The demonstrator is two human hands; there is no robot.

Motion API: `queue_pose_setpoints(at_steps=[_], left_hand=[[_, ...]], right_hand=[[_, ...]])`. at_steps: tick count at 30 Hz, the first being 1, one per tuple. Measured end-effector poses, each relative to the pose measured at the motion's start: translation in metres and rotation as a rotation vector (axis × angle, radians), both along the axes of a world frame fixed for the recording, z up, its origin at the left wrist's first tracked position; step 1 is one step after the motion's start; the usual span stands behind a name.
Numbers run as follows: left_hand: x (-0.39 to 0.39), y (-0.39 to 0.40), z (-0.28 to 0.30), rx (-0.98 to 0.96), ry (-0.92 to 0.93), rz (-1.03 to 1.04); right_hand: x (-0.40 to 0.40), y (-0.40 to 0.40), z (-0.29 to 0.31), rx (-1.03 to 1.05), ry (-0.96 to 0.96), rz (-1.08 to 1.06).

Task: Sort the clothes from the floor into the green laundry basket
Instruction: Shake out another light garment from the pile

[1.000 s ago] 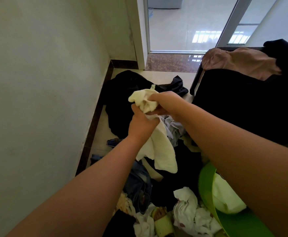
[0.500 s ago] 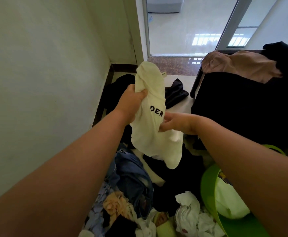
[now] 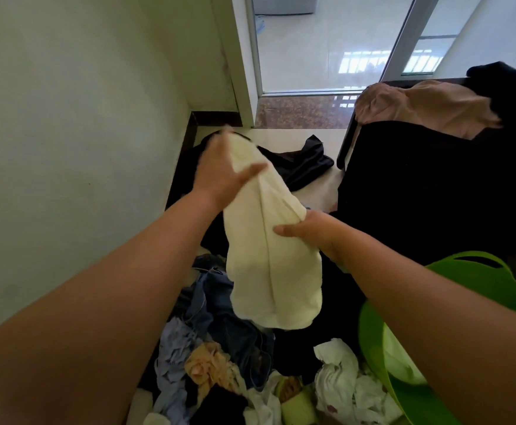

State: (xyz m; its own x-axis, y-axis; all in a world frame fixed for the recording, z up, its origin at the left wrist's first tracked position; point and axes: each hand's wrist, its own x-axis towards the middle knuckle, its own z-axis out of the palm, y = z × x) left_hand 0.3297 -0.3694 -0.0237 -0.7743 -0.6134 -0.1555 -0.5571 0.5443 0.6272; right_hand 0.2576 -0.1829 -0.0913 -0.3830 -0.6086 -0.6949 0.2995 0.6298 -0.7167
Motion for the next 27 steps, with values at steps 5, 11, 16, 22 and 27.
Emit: queue_pose_setpoints(at_steps=[5, 11, 16, 22, 27], left_hand=[[0.021, 0.060, -0.034, -0.035, -0.435, -0.542], [0.002, 0.088, -0.044, -0.140, -0.301, -0.314], [-0.005, 0.080, -0.047, 0.220, -0.261, 0.222], [-0.016, 0.099, -0.016, 1.076, 0.028, 0.510], [-0.032, 0.149, 0.001, 1.414, 0.103, 0.345]], right_hand=[[-0.019, -0.002, 0.009, -0.020, -0.056, 0.042], [-0.033, 0.028, 0.022, -0.074, 0.022, 0.127], [-0.046, 0.050, 0.008, 0.157, 0.247, -0.121], [-0.037, 0.089, -0.009, 0.161, -0.137, -0.256], [-0.049, 0.122, -0.001, -0.114, -0.456, -0.462]])
